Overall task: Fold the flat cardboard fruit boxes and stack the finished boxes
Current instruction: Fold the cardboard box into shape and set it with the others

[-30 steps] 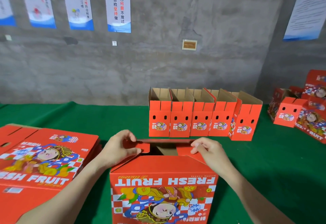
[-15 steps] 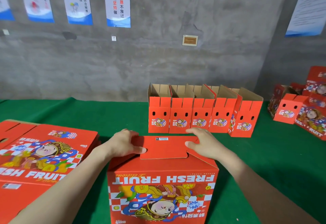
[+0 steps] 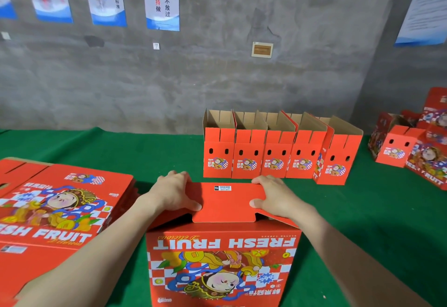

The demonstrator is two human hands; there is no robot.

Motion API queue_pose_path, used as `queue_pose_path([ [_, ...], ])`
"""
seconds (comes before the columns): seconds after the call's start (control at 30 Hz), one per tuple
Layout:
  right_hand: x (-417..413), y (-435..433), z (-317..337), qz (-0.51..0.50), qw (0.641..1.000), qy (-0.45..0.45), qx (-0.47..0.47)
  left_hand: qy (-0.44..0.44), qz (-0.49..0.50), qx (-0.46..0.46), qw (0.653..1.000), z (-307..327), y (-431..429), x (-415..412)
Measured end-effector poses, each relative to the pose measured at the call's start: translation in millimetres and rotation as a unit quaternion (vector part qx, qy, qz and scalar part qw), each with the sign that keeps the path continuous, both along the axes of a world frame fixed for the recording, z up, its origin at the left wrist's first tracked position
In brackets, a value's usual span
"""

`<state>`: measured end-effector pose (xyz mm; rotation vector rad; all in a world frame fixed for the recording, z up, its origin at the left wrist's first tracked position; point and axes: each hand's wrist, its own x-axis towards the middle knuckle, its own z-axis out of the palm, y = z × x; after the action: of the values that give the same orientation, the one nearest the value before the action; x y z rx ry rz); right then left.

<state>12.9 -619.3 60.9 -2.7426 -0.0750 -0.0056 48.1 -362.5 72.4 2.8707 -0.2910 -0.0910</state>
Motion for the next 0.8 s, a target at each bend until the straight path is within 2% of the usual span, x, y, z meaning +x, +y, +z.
queue_pose_path([
  [0.27,-2,7,-5,-0.015,0.998,-0.025,-0.057,0.004,0.02,0.026,0.999,0,-6,-6],
  [0.33,-3,4,-5,-0.005,0.999,-0.024,-0.037,0.002,0.014,-0.008,1.0,0,-1,-5],
  [0.37,-3,0,-4,0.003,1.0,-0.021,-0.013,0.003,0.01,-0.066,0.998,0,4,-4],
  [0.43,-3,-9,-5,0.005,0.997,-0.025,0.067,0.036,0.038,-0.241,0.969,0,15,-4],
  [0.5,-4,-16,-5,-0.033,0.977,-0.03,0.21,0.05,0.088,-0.34,0.935,-4,28,-5],
  [0.57,-4,-23,-5,-0.104,0.912,-0.014,0.397,0.05,0.136,-0.294,0.945,-11,42,-5],
  [0.6,-6,-28,-8,-0.144,0.883,0.001,0.447,0.068,0.159,-0.265,0.949,-15,46,-7],
  [0.63,-9,-34,-12,-0.183,0.878,0.029,0.441,0.097,0.184,-0.259,0.943,-17,49,-10],
  [0.67,-13,-40,-19,-0.205,0.899,0.069,0.381,0.119,0.201,-0.271,0.934,-17,50,-12],
  [0.73,-26,-46,-36,-0.178,0.932,0.175,0.264,0.108,0.195,-0.277,0.935,-17,49,-14],
  [0.8,-38,-44,-47,-0.134,0.916,0.256,0.277,0.068,0.158,-0.251,0.953,-15,46,-13],
])
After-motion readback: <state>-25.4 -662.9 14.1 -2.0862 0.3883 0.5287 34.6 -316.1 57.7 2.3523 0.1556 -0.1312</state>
